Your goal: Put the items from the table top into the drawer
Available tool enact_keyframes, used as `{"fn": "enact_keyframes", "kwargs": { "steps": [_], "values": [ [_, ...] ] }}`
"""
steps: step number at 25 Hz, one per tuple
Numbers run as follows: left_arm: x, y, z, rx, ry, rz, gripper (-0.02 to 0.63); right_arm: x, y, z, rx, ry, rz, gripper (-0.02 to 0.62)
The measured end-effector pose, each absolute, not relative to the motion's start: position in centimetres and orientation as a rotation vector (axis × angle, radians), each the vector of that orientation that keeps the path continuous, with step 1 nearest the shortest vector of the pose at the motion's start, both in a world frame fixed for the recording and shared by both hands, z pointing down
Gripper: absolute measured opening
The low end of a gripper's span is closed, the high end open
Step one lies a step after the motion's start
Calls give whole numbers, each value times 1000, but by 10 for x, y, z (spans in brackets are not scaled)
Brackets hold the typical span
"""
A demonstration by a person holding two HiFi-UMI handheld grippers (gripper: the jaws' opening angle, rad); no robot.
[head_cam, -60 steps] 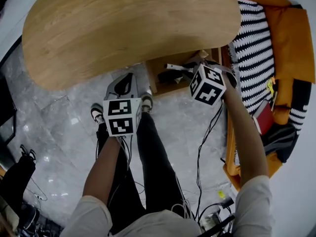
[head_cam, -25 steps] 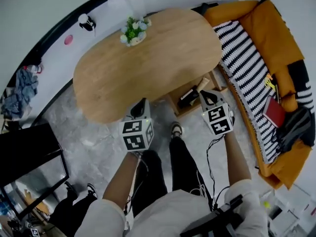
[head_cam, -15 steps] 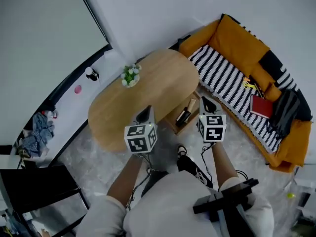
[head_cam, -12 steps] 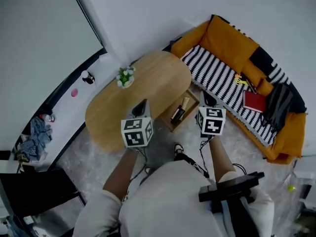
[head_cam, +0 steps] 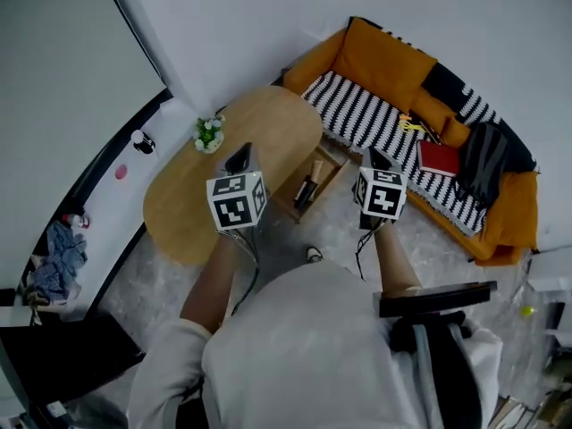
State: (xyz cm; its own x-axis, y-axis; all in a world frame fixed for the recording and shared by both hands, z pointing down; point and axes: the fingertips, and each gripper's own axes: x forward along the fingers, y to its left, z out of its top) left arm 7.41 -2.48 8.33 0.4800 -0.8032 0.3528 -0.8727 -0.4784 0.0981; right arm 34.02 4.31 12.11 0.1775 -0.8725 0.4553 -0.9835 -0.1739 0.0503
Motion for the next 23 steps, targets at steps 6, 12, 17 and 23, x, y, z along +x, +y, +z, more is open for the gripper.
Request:
{"fn": "enact_keyframes", "kwargs": {
  "steps": [6,12,17,23],
  "values": [
    [79,-19,86,2447,-1440,367,11,335,43,117,2098,-1779,455,-8],
    [81,-18,91,2423,-1449,377,11,330,33,120,2051,-1802,437,-8],
    [80,-20,92,2407,-1433,369,11,325,27,122,2051,-1813,441,-8],
    [80,-25,94,2403,-1443,381,11,322,20,121,2035,-1827,431,-8]
  ]
}}
